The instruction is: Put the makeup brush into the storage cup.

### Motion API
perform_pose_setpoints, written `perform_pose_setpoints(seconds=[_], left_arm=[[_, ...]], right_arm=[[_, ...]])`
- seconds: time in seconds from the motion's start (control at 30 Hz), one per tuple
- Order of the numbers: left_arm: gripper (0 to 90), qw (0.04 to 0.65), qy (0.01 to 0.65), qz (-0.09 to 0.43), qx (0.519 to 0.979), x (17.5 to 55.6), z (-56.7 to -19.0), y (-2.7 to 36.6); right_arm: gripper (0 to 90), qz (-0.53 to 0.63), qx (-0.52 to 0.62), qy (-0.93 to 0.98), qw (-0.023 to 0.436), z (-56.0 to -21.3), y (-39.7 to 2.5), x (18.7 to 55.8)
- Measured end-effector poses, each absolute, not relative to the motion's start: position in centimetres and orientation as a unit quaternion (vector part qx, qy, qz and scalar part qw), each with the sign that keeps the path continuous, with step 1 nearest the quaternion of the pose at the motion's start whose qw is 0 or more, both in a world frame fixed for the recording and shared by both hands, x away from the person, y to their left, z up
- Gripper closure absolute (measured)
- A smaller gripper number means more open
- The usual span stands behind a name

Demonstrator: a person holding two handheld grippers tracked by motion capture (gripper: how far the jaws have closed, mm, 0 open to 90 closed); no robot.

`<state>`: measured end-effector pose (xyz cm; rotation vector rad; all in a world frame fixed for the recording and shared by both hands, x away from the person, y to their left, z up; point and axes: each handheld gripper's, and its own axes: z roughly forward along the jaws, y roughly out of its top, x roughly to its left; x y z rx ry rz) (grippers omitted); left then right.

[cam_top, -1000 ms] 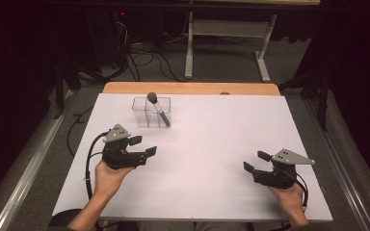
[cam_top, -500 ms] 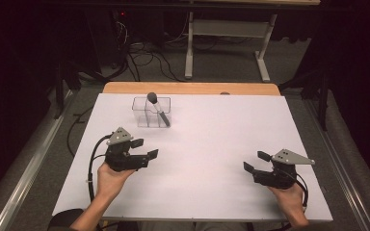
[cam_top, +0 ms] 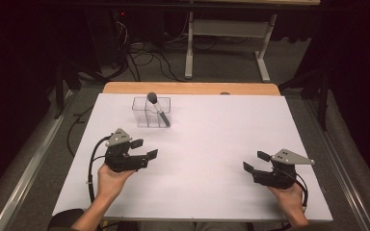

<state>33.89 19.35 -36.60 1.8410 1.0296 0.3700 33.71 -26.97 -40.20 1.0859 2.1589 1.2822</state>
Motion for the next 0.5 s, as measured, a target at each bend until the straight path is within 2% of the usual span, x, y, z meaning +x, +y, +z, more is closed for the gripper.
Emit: perform_pose_setpoints(seconds=[0.5], left_arm=[[30.2,0.473,0.432,0.146,0.754,34.43,-37.46,19.55]], right_arm=[[29.8,0.459,0.391,0.772,0.2,-40.25,-27.03,33.73]])
